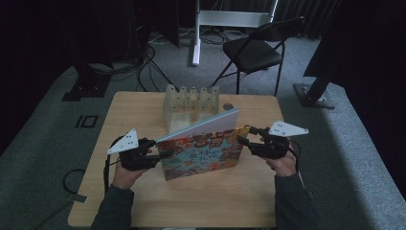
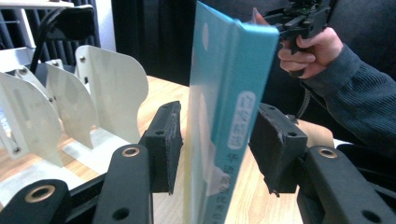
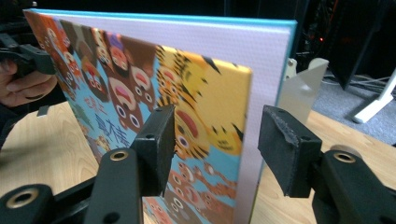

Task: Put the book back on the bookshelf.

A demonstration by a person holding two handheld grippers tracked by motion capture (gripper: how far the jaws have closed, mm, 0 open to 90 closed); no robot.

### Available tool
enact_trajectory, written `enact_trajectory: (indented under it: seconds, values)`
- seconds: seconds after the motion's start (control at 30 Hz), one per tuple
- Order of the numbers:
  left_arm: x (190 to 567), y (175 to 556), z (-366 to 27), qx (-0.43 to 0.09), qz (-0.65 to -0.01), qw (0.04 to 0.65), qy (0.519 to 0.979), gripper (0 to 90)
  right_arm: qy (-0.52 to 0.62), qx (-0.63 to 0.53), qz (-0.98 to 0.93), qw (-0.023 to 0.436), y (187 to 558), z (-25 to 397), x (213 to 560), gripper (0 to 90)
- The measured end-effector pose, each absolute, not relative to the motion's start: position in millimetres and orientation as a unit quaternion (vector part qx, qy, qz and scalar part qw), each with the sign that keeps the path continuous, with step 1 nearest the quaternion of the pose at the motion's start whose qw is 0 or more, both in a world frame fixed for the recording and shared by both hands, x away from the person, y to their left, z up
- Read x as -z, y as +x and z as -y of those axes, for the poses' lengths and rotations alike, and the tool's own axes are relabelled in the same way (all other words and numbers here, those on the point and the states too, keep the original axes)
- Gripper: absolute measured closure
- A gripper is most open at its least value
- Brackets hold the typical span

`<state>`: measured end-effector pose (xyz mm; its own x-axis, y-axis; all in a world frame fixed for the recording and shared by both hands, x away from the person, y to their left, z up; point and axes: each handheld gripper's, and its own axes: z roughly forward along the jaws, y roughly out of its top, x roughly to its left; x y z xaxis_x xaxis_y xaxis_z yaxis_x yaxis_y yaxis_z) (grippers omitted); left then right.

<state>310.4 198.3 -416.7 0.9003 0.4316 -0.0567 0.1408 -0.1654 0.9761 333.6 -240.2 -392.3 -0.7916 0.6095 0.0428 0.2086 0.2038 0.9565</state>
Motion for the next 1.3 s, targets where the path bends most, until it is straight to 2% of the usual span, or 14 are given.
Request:
enact_trajectory:
  seconds: [0.4, 0.53, 0.67, 0.83, 0.87, 0.93, 1.07, 1.3]
  values:
    - [422, 308, -185, -0.132, -0.201, 0.61, 0.755, 46.0, 0.286, -0.565, -0.753, 0.178, 333, 251, 402, 45.6]
    - [425, 307, -181, -0.137, -0.202, 0.614, 0.751, 39.4, 0.292, -0.566, -0.751, 0.173, 334, 253, 407, 45.6]
    - [427, 307, -175, -0.143, -0.198, 0.606, 0.757, 39.4, 0.297, -0.563, -0.752, 0.17, 334, 255, 413, 45.6]
    - [428, 305, -170, -0.159, -0.191, 0.598, 0.762, 47.0, 0.302, -0.561, -0.753, 0.166, 335, 256, 418, 45.6]
    - [428, 305, -170, -0.16, -0.19, 0.6, 0.76, 52.5, 0.304, -0.561, -0.753, 0.164, 335, 257, 419, 45.6]
    - [428, 304, -172, -0.162, -0.189, 0.602, 0.759, 56.1, 0.306, -0.559, -0.753, 0.162, 336, 257, 422, 45.6]
    - [428, 302, -169, -0.179, -0.189, 0.592, 0.763, 57.0, 0.312, -0.555, -0.755, 0.159, 337, 258, 427, 45.6]
    - [428, 302, -170, -0.184, -0.191, 0.593, 0.761, 64.4, 0.319, -0.549, -0.756, 0.159, 340, 257, 431, 45.7]
